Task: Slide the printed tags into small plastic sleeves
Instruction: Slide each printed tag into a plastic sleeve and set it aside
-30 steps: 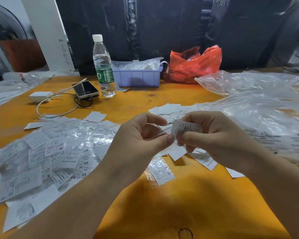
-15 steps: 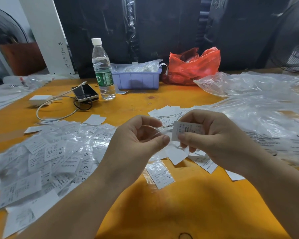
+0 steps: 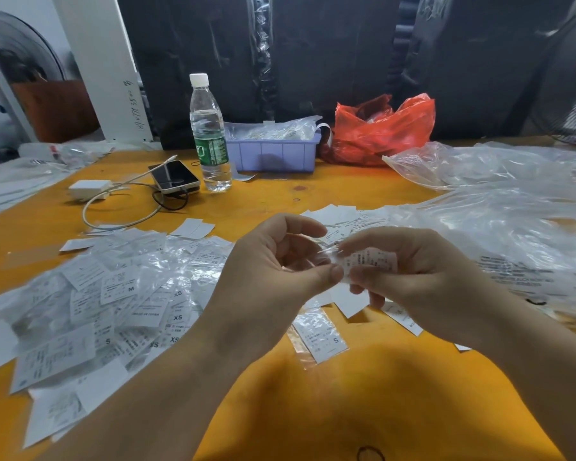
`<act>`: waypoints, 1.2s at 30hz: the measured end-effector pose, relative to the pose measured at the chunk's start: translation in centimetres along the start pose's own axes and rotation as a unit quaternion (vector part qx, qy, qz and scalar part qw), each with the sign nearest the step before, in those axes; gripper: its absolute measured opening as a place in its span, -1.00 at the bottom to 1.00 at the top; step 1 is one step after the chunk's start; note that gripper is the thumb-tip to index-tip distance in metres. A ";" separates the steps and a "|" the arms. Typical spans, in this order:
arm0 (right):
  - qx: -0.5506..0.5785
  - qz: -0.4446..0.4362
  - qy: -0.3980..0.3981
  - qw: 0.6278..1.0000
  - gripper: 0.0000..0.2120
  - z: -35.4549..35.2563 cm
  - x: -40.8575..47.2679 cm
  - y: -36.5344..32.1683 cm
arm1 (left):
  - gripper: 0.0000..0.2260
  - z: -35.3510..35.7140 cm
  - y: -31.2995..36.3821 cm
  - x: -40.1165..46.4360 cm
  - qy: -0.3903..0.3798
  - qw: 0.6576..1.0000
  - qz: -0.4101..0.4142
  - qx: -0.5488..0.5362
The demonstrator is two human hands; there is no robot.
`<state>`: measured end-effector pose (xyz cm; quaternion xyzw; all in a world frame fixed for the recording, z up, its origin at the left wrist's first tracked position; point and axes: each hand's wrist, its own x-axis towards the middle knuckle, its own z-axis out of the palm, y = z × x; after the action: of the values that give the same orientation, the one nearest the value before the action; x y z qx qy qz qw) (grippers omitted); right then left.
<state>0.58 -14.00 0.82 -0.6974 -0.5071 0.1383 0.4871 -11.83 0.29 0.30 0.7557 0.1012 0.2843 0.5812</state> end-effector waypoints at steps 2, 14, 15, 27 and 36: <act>-0.015 -0.008 -0.006 1.000 -0.78 0.0 0.0 0.1 | -0.67 0.0 -0.1 0.0 0.000 1.000 0.001 0.005; 0.028 -0.009 -0.056 0.998 -0.85 -0.3 0.0 0.3 | -0.70 0.3 -0.1 -0.2 -0.029 1.000 -0.004 0.003; 0.022 -0.009 -0.055 0.998 -0.87 -0.4 0.0 0.3 | -0.71 0.3 -0.1 -0.2 -0.028 1.000 -0.002 0.008; -0.001 0.004 -0.039 0.999 -0.88 -0.5 0.1 0.1 | -0.92 0.6 -0.4 -0.3 0.010 0.998 0.026 0.063; 0.056 0.012 0.051 0.997 -0.83 -1.1 0.5 0.3 | -0.84 0.3 -0.5 0.1 0.007 1.000 -0.002 0.026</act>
<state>1.74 -14.22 1.26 -0.6810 -0.4648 0.1369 0.5490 -11.54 0.27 -0.19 0.7683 0.1140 0.2857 0.5613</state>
